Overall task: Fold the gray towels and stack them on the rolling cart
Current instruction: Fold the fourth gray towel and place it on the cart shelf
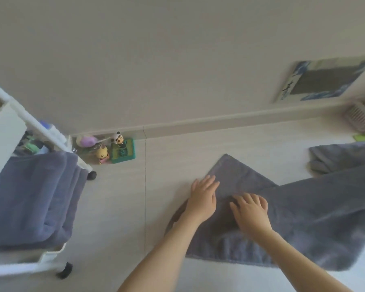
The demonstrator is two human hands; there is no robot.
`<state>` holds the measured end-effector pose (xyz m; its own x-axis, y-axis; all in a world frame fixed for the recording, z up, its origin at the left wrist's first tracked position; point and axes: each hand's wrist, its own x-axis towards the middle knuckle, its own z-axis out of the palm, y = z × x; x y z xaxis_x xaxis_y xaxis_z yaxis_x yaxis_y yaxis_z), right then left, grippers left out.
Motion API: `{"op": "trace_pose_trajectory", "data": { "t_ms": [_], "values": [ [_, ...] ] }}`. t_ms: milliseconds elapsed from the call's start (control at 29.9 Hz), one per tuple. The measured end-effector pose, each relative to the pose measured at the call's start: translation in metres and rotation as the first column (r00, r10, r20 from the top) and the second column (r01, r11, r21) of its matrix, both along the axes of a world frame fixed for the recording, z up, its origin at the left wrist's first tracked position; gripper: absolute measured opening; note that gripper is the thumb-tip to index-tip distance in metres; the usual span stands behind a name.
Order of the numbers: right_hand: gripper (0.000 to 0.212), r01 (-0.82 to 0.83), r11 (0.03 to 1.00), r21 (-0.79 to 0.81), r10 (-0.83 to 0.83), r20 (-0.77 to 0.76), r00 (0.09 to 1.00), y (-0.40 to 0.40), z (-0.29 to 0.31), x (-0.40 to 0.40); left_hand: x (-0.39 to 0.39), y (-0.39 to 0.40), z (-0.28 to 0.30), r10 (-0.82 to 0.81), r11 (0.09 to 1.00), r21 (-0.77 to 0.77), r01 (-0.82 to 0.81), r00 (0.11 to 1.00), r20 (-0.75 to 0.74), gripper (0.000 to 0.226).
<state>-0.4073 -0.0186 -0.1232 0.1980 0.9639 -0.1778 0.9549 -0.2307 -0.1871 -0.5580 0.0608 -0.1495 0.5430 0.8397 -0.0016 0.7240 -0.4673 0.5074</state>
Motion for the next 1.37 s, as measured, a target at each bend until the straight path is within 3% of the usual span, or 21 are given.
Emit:
{"op": "trace_pose_trajectory", "data": {
  "t_ms": [67, 201, 334, 401, 569, 736, 803, 936, 1171, 1237, 1304, 1371],
  "values": [
    [0.078, -0.036, 0.999, -0.019, 0.035, -0.046, 0.998, 0.000, 0.000, 0.005, 0.019, 0.012, 0.004, -0.146, 0.987, -0.084, 0.140, 0.987, -0.068, 0.066],
    [0.058, 0.053, 0.998, 0.020, -0.051, -0.070, 0.996, -0.007, -0.009, 0.021, 0.036, 0.027, -0.006, -0.250, 0.967, -0.110, 0.228, 0.929, -0.274, 0.055],
    [0.074, 0.260, 0.966, 0.002, -0.260, 0.012, 0.966, -0.020, -0.022, 0.033, 0.004, 0.031, -0.016, -0.057, 0.998, -0.053, 0.043, 0.949, -0.311, 0.082],
    [0.076, 0.263, 0.963, -0.053, -0.262, 0.031, 0.965, -0.024, -0.031, 0.035, -0.023, 0.034, -0.020, 0.076, 0.996, -0.010, -0.085, 0.938, -0.339, 0.083],
    [0.071, 0.095, 0.990, -0.109, -0.088, 0.061, 0.994, -0.019, -0.038, 0.018, -0.096, 0.035, -0.021, 0.359, 0.924, 0.027, -0.381, 0.842, -0.402, 0.091],
    [0.060, -0.108, 0.987, -0.117, 0.114, 0.053, 0.992, -0.006, -0.037, -0.029, -0.127, 0.028, -0.009, 0.496, 0.839, 0.039, -0.542, 0.734, -0.464, 0.072],
    [0.061, -0.128, 0.985, -0.120, 0.136, 0.064, 0.989, -0.006, -0.039, -0.040, -0.116, 0.021, -0.005, 0.489, 0.855, 0.045, -0.517, 0.775, -0.400, 0.070],
    [0.062, -0.123, 0.983, -0.134, 0.133, 0.071, 0.989, -0.009, -0.041, -0.049, -0.088, -0.014, -0.009, 0.312, 0.944, 0.005, -0.329, 0.890, -0.333, 0.071],
    [0.060, -0.180, 0.980, -0.087, 0.185, 0.050, 0.981, -0.021, -0.037, -0.029, -0.117, -0.038, -0.021, 0.326, 0.943, 0.079, -0.324, 0.851, -0.411, 0.061],
    [0.058, -0.001, 1.000, -0.009, 0.002, 0.039, 0.999, -0.022, -0.034, -0.005, -0.129, -0.041, -0.022, 0.324, 0.945, 0.096, -0.314, 0.845, -0.425, 0.060],
    [0.063, 0.181, 0.980, -0.087, -0.175, 0.076, 0.982, -0.028, -0.033, 0.018, -0.140, -0.044, -0.026, 0.326, 0.944, 0.111, -0.310, 0.841, -0.431, 0.061],
    [0.069, 0.213, 0.968, -0.132, -0.196, 0.134, 0.971, -0.037, -0.032, 0.028, -0.146, -0.044, -0.025, 0.318, 0.948, 0.126, -0.293, 0.839, -0.441, 0.063]
  ]
}}
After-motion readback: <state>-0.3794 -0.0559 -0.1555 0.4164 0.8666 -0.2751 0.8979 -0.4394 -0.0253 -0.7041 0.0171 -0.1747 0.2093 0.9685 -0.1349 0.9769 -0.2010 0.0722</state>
